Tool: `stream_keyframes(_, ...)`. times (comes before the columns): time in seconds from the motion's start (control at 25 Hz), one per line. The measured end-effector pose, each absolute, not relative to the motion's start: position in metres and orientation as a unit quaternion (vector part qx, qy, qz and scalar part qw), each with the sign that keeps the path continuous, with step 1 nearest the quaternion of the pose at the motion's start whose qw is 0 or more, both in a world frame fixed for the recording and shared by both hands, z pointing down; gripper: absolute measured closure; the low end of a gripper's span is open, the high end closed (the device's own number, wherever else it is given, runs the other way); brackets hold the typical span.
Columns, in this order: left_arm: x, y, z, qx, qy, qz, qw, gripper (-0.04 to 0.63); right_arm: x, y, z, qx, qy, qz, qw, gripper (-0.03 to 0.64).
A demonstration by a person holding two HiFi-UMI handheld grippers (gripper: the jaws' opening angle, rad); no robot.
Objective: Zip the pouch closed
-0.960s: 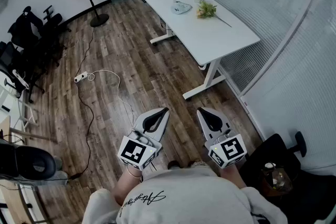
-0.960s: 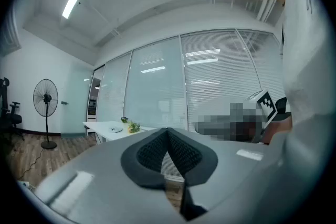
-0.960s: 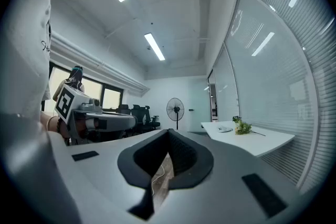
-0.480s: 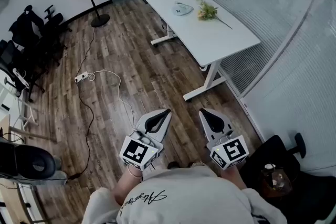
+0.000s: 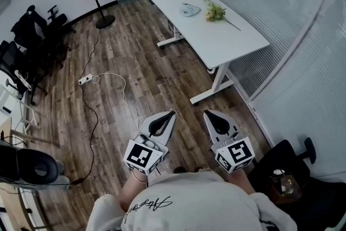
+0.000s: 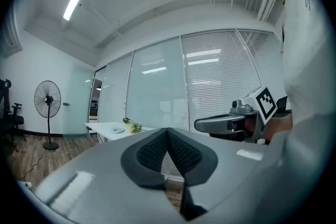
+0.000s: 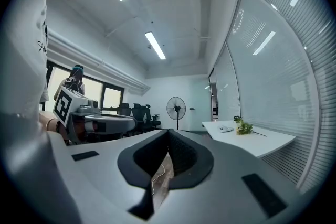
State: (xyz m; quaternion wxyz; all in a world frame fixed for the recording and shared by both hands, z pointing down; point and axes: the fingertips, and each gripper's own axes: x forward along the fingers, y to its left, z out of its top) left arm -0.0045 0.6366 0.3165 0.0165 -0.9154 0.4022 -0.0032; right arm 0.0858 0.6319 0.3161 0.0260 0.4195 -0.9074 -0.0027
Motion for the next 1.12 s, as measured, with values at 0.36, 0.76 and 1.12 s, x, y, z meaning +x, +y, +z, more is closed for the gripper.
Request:
stream_keyframes(0.36, -0.015, 0.640, 0.319, -0.914, 0.406, -0.003, 0.016, 0.598, 0.079, 0.636, 0.319, 0.420, -0.907, -0.006, 0.028, 0.615)
stream_keyframes(0.76, -0.021, 0.643, 0.315, -0.915, 0.403, -0.003, 0.017, 0.598, 0.072, 0.640, 0.316, 0.420, -0.907, -0.008, 0.033, 0.615)
stream_keyframes(1.12, -0.018, 0.646, 0.321, -0.918, 0.396, -0.001, 0.008, 0.598, 0.076, 0.644, 0.317, 0.428, -0.903, -0.004, 0.032, 0.615)
